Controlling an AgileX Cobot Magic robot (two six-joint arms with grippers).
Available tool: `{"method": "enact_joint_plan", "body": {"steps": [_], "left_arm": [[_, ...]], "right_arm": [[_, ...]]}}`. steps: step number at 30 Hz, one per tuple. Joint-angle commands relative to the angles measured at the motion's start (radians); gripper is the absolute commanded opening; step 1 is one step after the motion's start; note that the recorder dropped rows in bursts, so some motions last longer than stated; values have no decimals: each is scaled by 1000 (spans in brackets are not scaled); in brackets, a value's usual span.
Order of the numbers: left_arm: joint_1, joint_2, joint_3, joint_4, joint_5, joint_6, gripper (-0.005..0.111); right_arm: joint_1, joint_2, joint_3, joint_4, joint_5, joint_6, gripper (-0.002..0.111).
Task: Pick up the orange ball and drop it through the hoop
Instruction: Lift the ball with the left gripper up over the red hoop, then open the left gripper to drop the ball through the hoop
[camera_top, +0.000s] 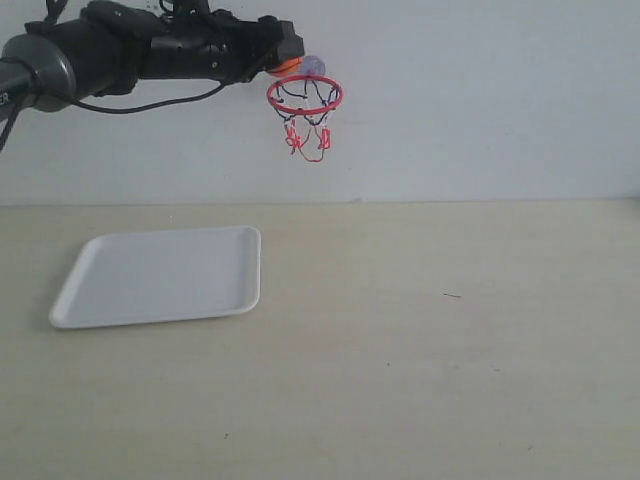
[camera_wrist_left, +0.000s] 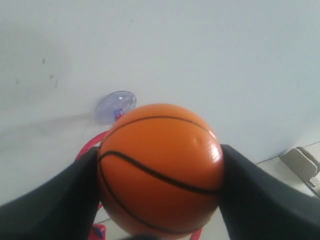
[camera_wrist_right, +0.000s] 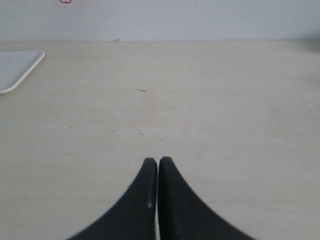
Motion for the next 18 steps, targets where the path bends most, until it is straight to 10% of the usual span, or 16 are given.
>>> {"method": "enact_joint_plan", "body": {"steps": [1,18], "left_arm": [[-3,9,-6,-85,19,52,4],[-3,15,-6,-210,34,228,4]], "right_arm": [[0,-2,-1,0,-9,-3,0],[0,-2,-1,0,-11,-3,0]]}}
